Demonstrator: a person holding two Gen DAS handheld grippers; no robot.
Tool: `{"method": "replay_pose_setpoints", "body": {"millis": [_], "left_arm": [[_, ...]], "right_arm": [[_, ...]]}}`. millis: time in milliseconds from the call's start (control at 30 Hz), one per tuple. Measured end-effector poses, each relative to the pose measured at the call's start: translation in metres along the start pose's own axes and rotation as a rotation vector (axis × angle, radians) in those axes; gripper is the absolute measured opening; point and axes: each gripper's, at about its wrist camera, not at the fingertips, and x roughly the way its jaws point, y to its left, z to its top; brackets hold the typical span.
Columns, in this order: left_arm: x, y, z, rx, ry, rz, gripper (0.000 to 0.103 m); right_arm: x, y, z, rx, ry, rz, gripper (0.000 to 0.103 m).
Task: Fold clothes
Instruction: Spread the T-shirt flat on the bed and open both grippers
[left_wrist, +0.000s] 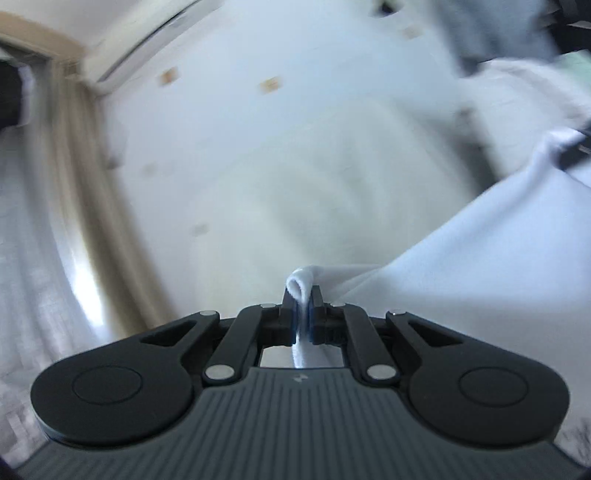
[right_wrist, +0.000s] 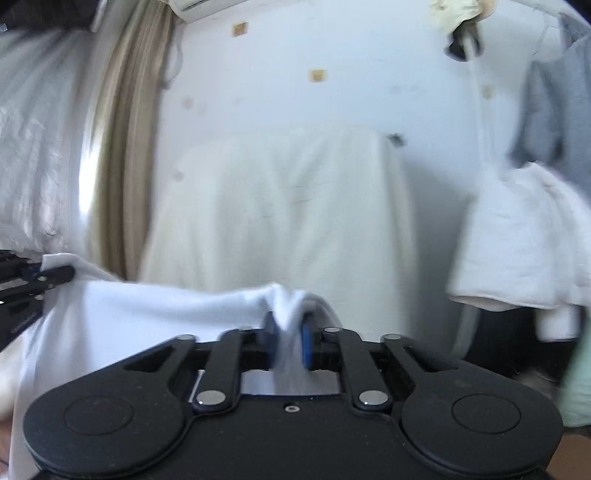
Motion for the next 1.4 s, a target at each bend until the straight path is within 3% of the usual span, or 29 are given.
{"method": "replay_pose_setpoints", "body": {"millis": [33, 100, 133, 167, 267, 367, 500, 533, 633, 767, 800, 900, 933, 967, 1000, 1033, 1133, 1200, 1267, 1300, 1333, 1367, 1400], "left_arm": [[0.018, 0.001, -0.011, 0.013, 0.081, -0.005, 0.007], [0.053, 0.002, -0.037, 0.042, 0.261, -0.037, 0.012], [0.065, 0.0, -0.056, 0.049, 0.365, -0.083, 0.014], [0.072, -0.001, -0.077, 0.041, 0.45, -0.125, 0.014], [0.061, -0.001, -0.131, 0.017, 0.57, -0.194, 0.019], [0.033, 0.006, -0.163, -0.058, 0.632, -0.256, 0.023], [-0.013, 0.023, -0.183, -0.268, 0.669, -0.378, 0.034], [-0.024, 0.024, -0.18, -0.308, 0.659, -0.398, 0.04], [-0.05, 0.024, -0.179, -0.333, 0.646, -0.456, 0.042], [-0.069, 0.021, -0.185, -0.309, 0.634, -0.519, 0.044], [-0.07, 0.02, -0.187, -0.301, 0.632, -0.515, 0.046], [-0.065, 0.023, -0.196, -0.343, 0.654, -0.522, 0.047], [-0.061, 0.024, -0.199, -0.363, 0.663, -0.528, 0.047], [-0.059, 0.025, -0.2, -0.375, 0.666, -0.531, 0.047], [-0.056, 0.026, -0.2, -0.378, 0.665, -0.526, 0.047], [-0.054, 0.026, -0.2, -0.375, 0.66, -0.517, 0.047], [-0.051, 0.026, -0.199, -0.353, 0.649, -0.498, 0.047], [-0.05, 0.025, -0.201, -0.346, 0.652, -0.498, 0.047], [-0.047, 0.024, -0.203, -0.349, 0.662, -0.494, 0.047], [-0.046, 0.023, -0.204, -0.351, 0.668, -0.491, 0.047], [-0.046, 0.023, -0.204, -0.351, 0.67, -0.488, 0.047], [-0.047, 0.023, -0.203, -0.35, 0.669, -0.484, 0.047], [-0.049, 0.024, -0.201, -0.344, 0.663, -0.48, 0.047]], "right_arm": [[0.015, 0.002, 0.002, 0.008, 0.07, -0.008, 0.035], [0.027, 0.009, -0.008, 0.005, 0.184, -0.094, 0.037], [0.023, 0.01, -0.019, 0.003, 0.221, -0.12, 0.042], [0.014, 0.009, -0.031, 0.01, 0.253, -0.129, 0.053], [-0.027, -0.004, -0.076, 0.036, 0.356, -0.135, 0.06], [-0.072, -0.034, -0.122, 0.123, 0.451, -0.173, 0.06], [-0.1, -0.105, -0.176, 0.484, 0.563, -0.212, 0.061], [-0.102, -0.121, -0.183, 0.574, 0.565, -0.221, 0.061], [-0.108, -0.157, -0.199, 0.827, 0.511, -0.222, 0.061], [-0.099, -0.139, -0.209, 0.785, 0.576, -0.227, 0.063], [-0.093, -0.123, -0.21, 0.724, 0.646, -0.176, 0.063], [-0.068, -0.076, -0.207, 0.413, 0.755, -0.199, 0.061], [-0.066, -0.065, -0.205, 0.347, 0.756, -0.227, 0.051], [-0.065, -0.058, -0.202, 0.303, 0.739, -0.231, 0.014], [-0.065, -0.05, -0.198, 0.259, 0.722, -0.234, 0.006], [-0.065, -0.046, -0.193, 0.205, 0.685, -0.263, 0.005], [-0.08, -0.048, -0.156, -0.003, 0.463, -0.563, 0.005], [-0.095, -0.066, -0.131, 0.01, 0.318, -0.682, 0.005], [-0.103, -0.089, -0.122, 0.005, 0.235, -0.722, 0.007], [-0.103, -0.1, -0.127, -0.005, 0.195, -0.697, 0.009], [-0.1, -0.11, -0.138, -0.005, 0.18, -0.665, 0.02], [-0.094, -0.124, -0.155, 0.033, 0.224, -0.632, 0.032], [-0.092, -0.133, -0.17, 0.102, 0.284, -0.635, 0.032]]}}
